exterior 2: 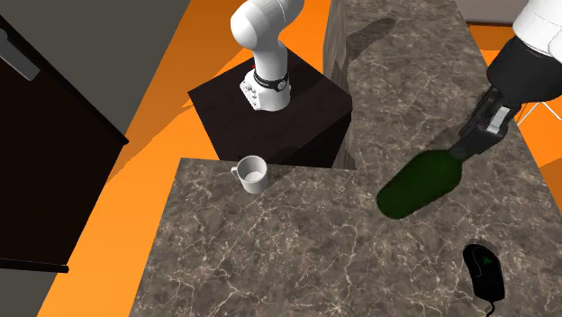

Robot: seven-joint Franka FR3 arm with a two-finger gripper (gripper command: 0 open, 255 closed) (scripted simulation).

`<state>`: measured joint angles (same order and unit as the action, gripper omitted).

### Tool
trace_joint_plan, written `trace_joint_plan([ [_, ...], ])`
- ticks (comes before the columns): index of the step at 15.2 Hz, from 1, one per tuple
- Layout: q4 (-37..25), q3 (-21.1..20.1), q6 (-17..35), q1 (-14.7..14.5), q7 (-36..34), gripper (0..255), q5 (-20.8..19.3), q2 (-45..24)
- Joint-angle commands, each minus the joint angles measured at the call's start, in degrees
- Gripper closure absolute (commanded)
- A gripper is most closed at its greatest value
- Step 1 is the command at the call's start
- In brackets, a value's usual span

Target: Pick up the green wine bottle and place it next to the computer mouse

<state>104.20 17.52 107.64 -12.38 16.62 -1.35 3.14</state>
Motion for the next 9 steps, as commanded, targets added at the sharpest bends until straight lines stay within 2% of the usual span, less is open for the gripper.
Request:
trace_joint_plan([
  [1,-3.2,-1.1,-0.9,-1.0,-2.1,255,0.5,-2.4],
  [9,-17.4,-4.5,-4.2,-4.6,-9.1,255,2.4,-13.7],
])
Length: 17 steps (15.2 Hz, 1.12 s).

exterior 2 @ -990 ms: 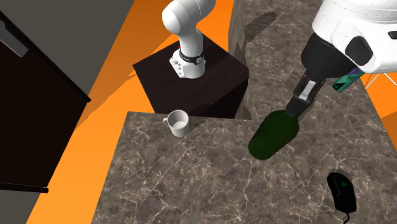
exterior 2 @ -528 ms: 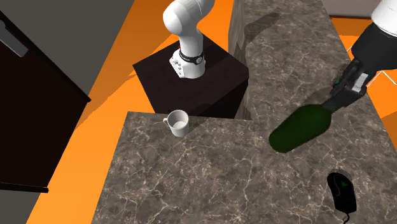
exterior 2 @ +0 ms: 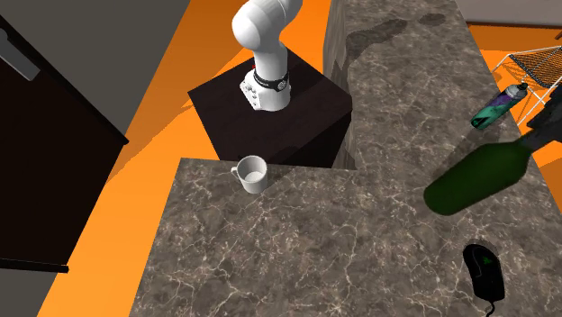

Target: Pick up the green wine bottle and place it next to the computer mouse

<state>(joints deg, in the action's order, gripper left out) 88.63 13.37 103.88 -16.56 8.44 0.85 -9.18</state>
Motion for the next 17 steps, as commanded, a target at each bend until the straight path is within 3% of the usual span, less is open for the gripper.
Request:
trace_joint_plan([
  [1,-4.1,-0.7,-1.1,-0.8,-1.7,255,0.4,-3.1],
  [6,-18.2,-2.3,-5.5,-2.5,-5.6,255,1.4,-12.9],
  [9,-30.7,-3.2,-10.1,-3.2,-7.8,255,2.1,-20.9],
  [17,-20.8,-3.1,-2.5,-3.9,-8.0,255,1.8,-18.6],
])
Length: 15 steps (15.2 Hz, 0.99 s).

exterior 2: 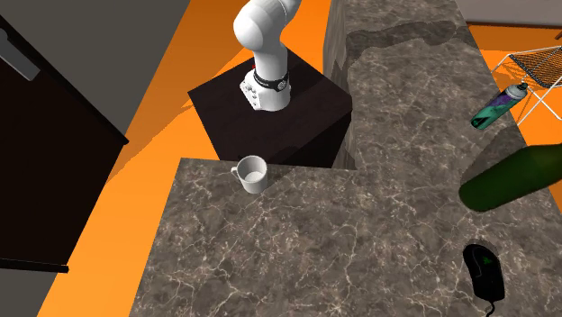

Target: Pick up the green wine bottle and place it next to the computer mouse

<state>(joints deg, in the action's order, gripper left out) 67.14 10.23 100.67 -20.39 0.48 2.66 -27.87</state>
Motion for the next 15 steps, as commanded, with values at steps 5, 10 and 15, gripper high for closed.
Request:
trace_joint_plan([
  [5,5.4,0.0,4.9,-0.3,-0.1,255,-0.1,0.6],
  [10,9.7,-0.1,9.1,-0.5,-0.1,255,-0.1,0.7],
  [15,9.7,-0.1,9.1,-0.5,-0.1,255,-0.1,0.7],
])
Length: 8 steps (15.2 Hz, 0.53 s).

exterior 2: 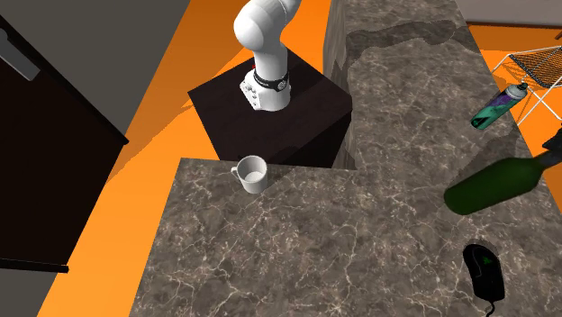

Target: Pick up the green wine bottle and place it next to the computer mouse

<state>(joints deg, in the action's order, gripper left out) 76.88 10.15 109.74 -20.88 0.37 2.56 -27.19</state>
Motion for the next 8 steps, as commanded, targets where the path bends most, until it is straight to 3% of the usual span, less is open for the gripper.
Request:
trace_joint_plan([
  [1,0.0,0.0,0.0,0.0,0.0,255,0.0,0.0],
  [3,0.0,0.0,0.0,0.0,0.0,255,0.0,0.0],
  [4,0.0,0.0,0.0,0.0,0.0,0,0.0,0.0],
  [8,0.0,0.0,0.0,0.0,0.0,0,0.0,0.0],
])
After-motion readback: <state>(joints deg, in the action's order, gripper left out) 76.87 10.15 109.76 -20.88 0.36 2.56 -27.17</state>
